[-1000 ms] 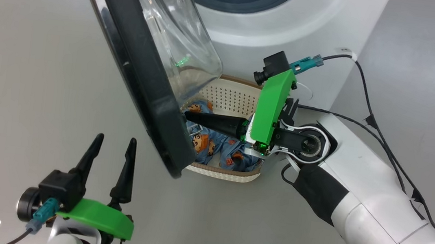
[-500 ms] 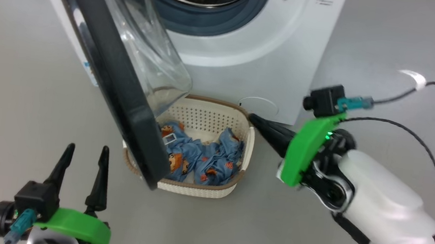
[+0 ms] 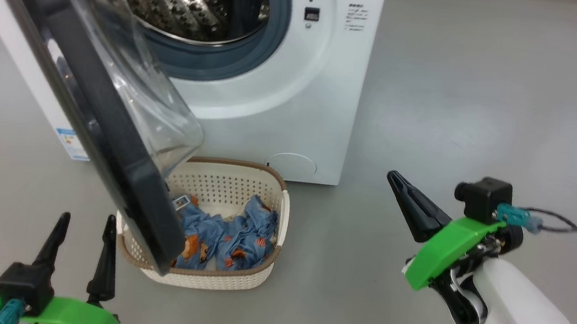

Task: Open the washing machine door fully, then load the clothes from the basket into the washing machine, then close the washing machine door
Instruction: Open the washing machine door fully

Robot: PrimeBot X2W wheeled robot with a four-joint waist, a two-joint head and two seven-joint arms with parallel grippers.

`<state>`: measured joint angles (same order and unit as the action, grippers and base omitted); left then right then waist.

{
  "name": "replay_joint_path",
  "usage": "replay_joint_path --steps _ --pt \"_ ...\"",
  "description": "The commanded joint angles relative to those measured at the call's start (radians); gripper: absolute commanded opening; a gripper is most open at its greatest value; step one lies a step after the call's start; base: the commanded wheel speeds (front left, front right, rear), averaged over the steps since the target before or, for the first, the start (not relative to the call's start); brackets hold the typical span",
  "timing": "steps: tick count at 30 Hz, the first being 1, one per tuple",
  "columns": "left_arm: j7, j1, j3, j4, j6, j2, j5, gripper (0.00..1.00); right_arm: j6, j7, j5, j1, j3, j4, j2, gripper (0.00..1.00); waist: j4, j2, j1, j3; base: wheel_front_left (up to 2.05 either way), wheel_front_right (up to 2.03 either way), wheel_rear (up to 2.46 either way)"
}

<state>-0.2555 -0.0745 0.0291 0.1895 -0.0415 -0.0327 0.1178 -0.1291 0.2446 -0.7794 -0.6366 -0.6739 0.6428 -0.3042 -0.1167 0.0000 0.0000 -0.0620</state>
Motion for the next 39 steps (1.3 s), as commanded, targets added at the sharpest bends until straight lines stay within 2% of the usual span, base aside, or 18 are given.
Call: replay_joint_path --steps 1,6,14,21,22,24,39 --pt "-0.006 -0.004 0.041 -0.029 -0.006 -0.018 -0.013 1.00 -0.002 0.014 0.037 0.043 0.032 -0.042 0.019 0.00 0.030 0.0000 0.0000 0.028 0.00 0.00 0.00" --pt "-0.006 0.017 0.054 -0.034 -0.007 -0.018 -0.015 1.00 -0.002 0.016 0.179 0.166 0.199 -0.157 0.049 0.00 0.053 0.0000 0.0000 0.046 0.00 0.00 0.00" --pt "-0.006 0.040 0.058 -0.039 -0.006 -0.018 -0.014 1.00 -0.002 -0.018 0.355 0.376 0.397 -0.336 0.124 0.00 0.070 0.0000 0.0000 0.061 0.00 0.00 0.00" --pt "-0.006 0.052 0.049 -0.041 0.000 -0.018 -0.003 1.00 -0.002 -0.047 0.448 0.482 0.501 -0.452 0.182 0.00 0.078 0.0000 0.0000 0.063 0.00 0.00 0.00" --pt "-0.006 0.052 0.048 -0.041 0.001 -0.018 -0.003 1.00 -0.002 -0.051 0.463 0.494 0.514 -0.465 0.191 0.14 0.079 0.0000 0.0000 0.062 0.00 0.00 0.00" --pt "-0.006 0.053 0.045 -0.042 0.003 -0.018 -0.001 1.00 -0.002 -0.057 0.485 0.512 0.538 -0.487 0.208 1.00 0.082 0.0000 0.0000 0.060 0.00 0.00 0.00" --pt "-0.006 0.048 0.026 -0.032 0.011 -0.018 0.018 1.00 -0.002 -0.077 0.518 0.538 0.579 -0.529 0.251 1.00 0.081 0.0000 0.0000 0.047 0.00 0.00 0.00"
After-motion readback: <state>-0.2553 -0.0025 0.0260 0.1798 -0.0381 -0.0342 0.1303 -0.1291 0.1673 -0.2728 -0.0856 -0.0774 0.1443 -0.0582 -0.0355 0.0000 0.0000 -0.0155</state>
